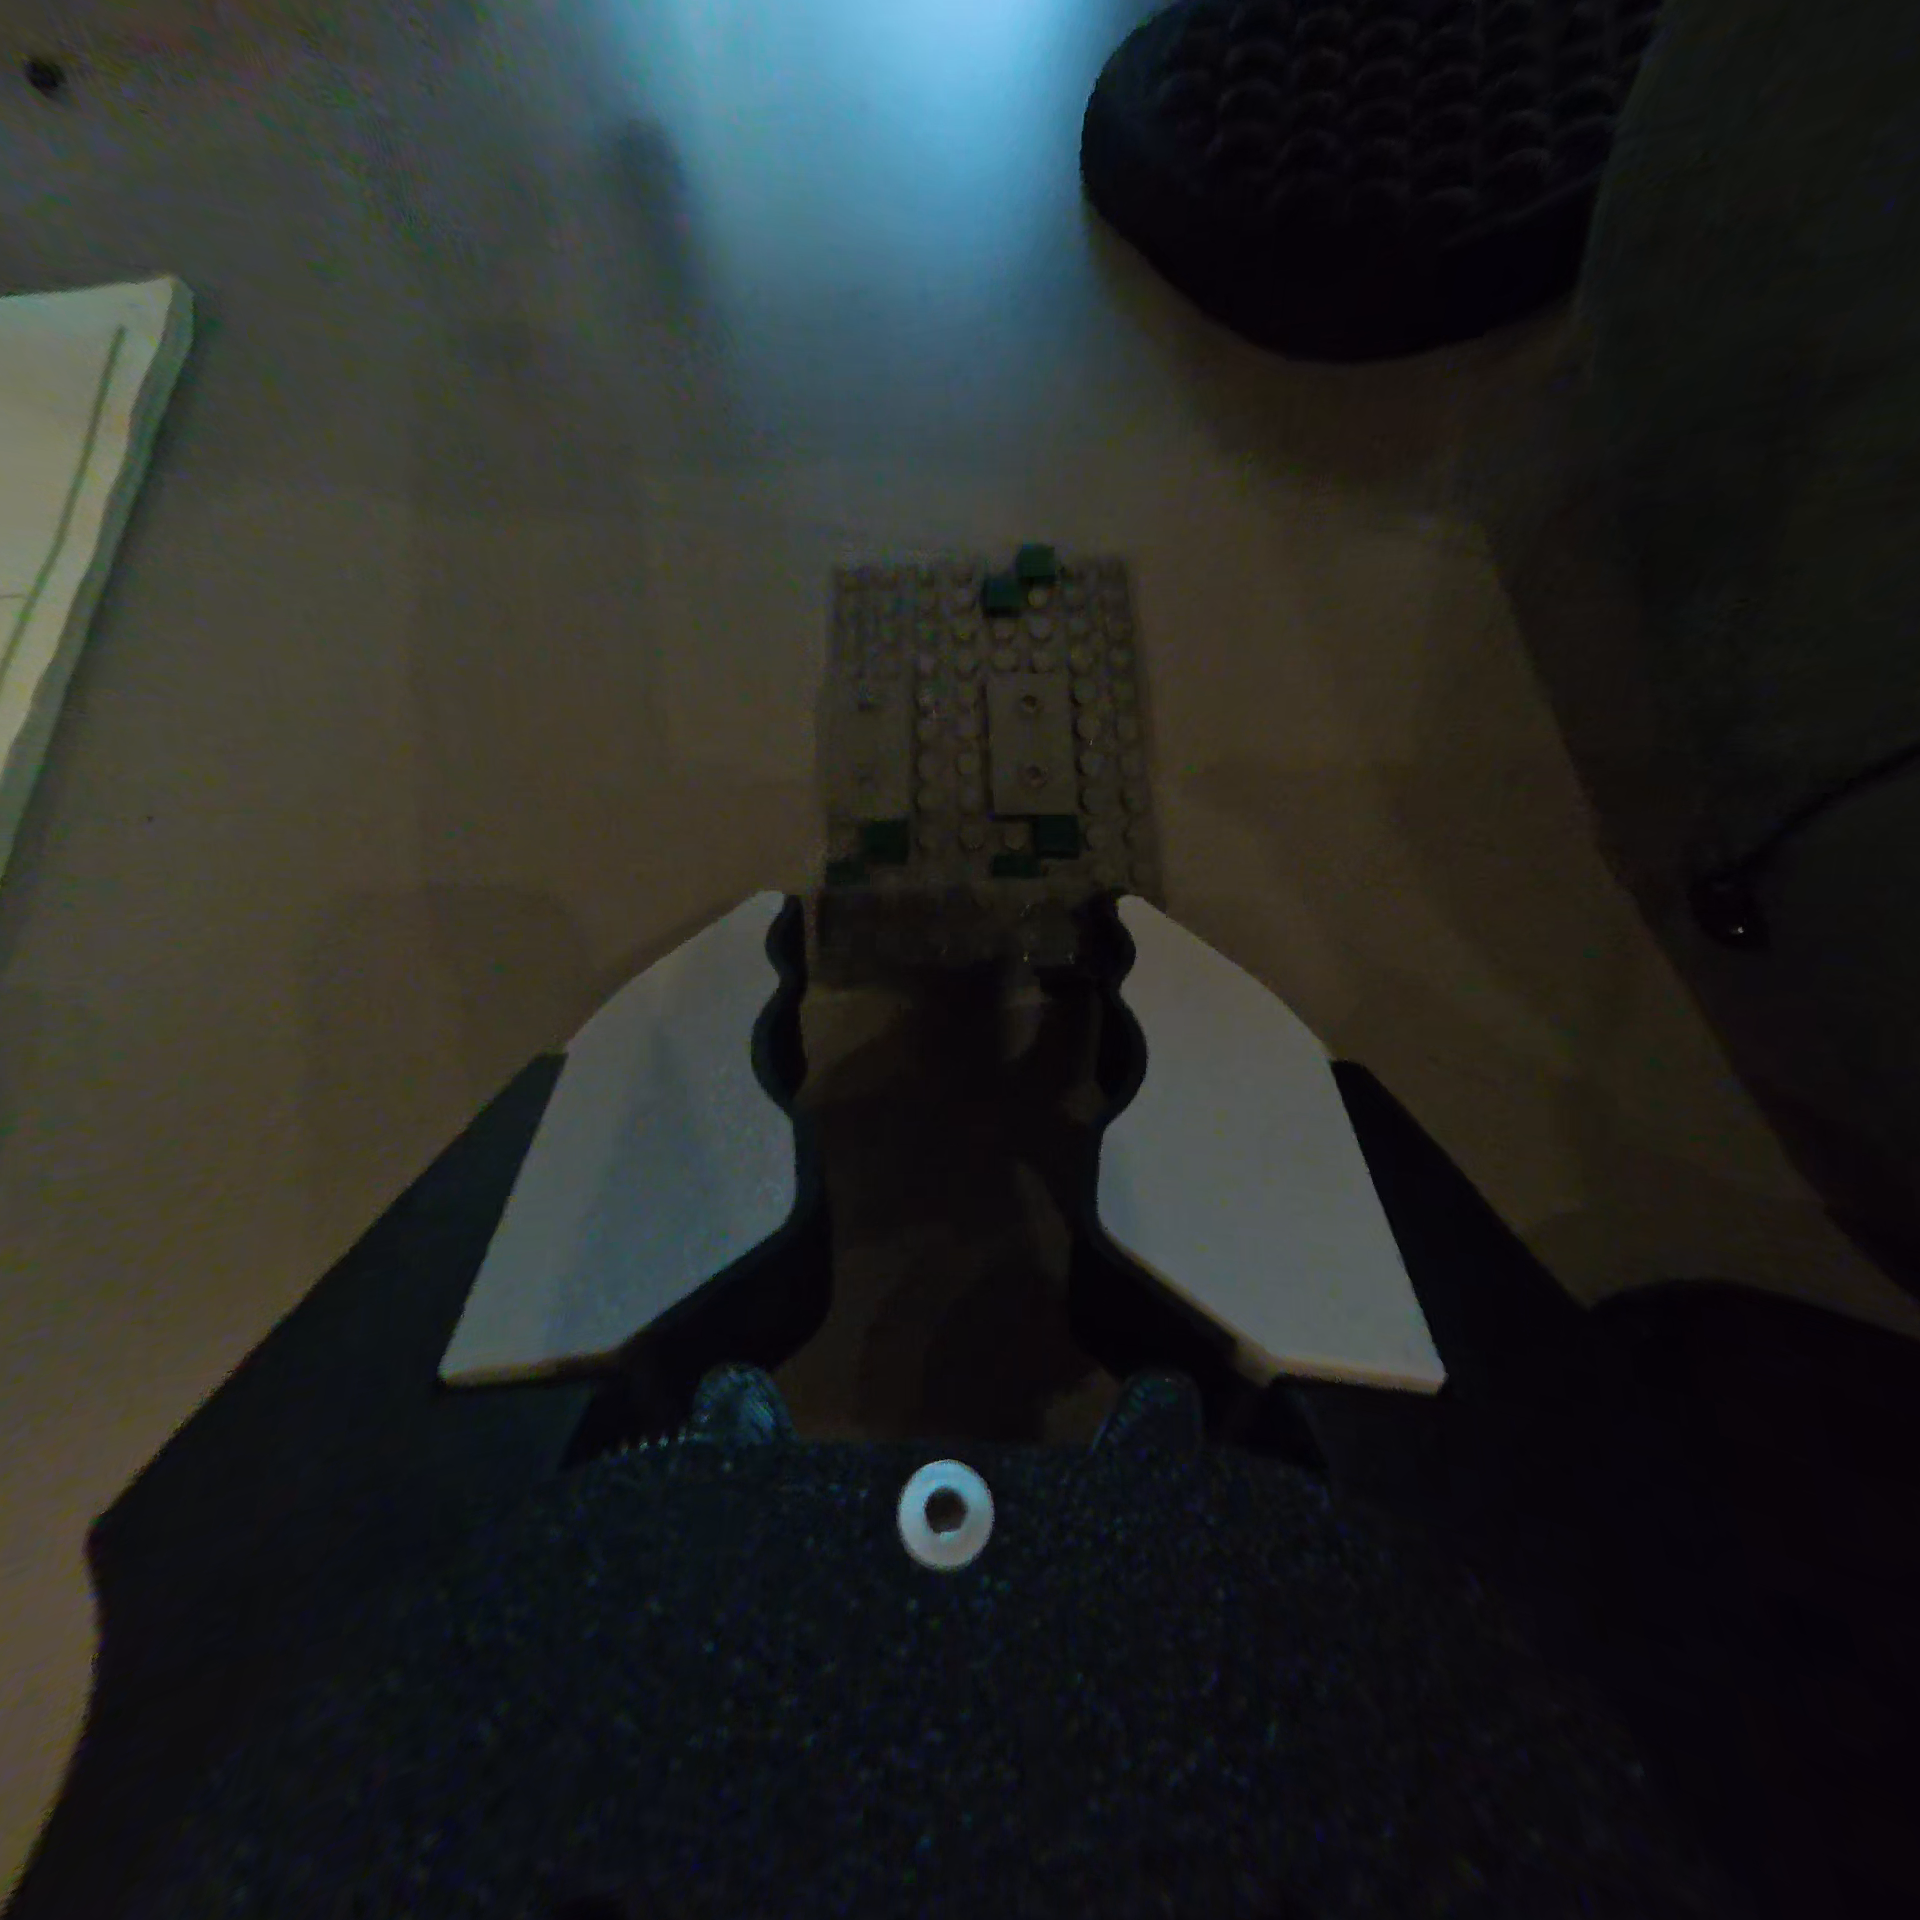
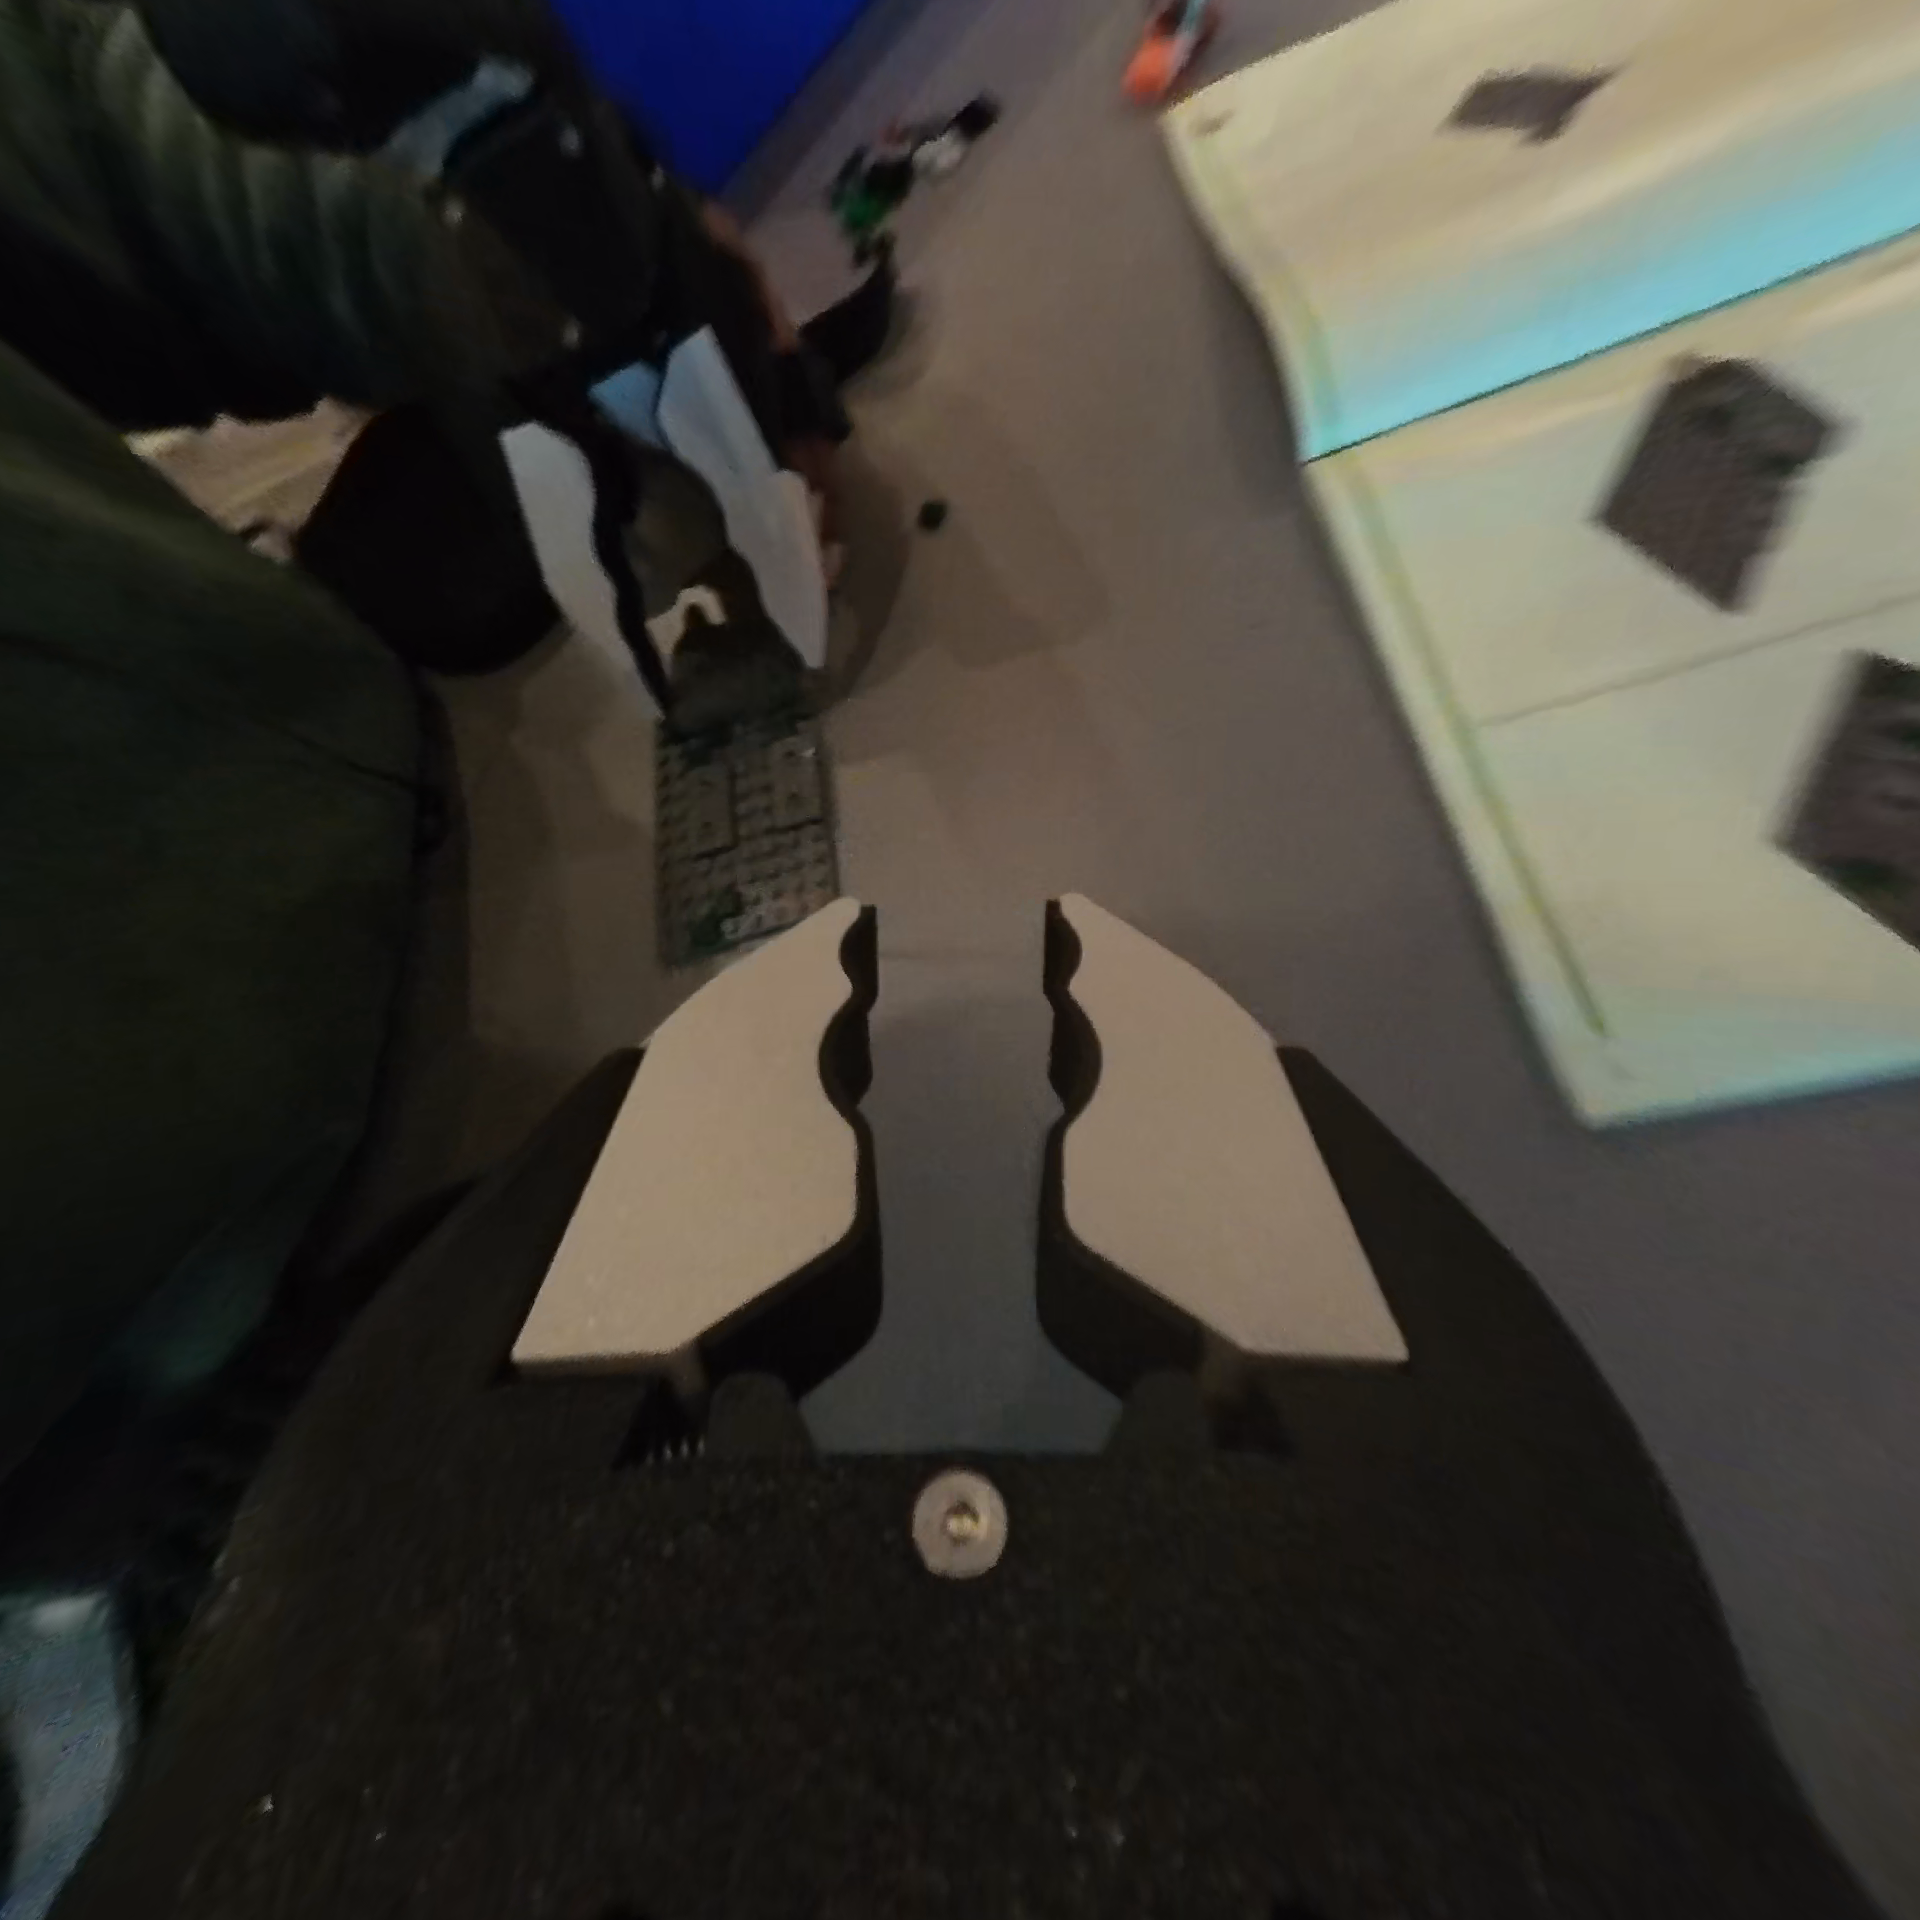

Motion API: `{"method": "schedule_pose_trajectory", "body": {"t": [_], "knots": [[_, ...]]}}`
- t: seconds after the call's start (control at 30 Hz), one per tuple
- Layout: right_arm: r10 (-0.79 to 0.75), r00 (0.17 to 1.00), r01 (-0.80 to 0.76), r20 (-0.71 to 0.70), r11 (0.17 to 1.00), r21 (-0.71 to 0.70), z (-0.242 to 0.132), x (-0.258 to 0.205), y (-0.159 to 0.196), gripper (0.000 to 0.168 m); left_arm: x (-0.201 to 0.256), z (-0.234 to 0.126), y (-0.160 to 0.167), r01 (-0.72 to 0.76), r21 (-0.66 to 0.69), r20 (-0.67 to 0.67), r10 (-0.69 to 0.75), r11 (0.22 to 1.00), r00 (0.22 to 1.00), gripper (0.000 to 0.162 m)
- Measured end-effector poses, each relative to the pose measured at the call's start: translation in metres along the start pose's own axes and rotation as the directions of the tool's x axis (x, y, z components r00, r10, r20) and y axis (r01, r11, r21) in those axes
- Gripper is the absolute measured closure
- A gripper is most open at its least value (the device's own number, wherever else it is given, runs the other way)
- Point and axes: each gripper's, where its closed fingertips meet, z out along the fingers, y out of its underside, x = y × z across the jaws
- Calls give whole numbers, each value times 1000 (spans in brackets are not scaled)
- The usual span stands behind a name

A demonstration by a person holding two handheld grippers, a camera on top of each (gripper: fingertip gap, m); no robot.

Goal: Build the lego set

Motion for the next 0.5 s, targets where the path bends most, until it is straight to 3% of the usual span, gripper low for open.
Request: {"method": "schedule_pose_trajectory", "body": {"t": [0.23, 0.4, 0.5], "knots": [[56, 966, -41, -251, 997, 64, -53, 36, 34, 139, 1, -3, 1, 15, 0, 8, -15, 1000, 1000, 100], [150, 838, -105, -524, 988, 116, -101, 106, 55, 147, -2, -10, -6, 40, 41, 46, -42, 998, 998, 98], [197, 760, -162, -619, 980, 113, -109, 146, 67, 145, -6, -14, -12, 42, 46, 99, -47, 998, 994, 98]]}}
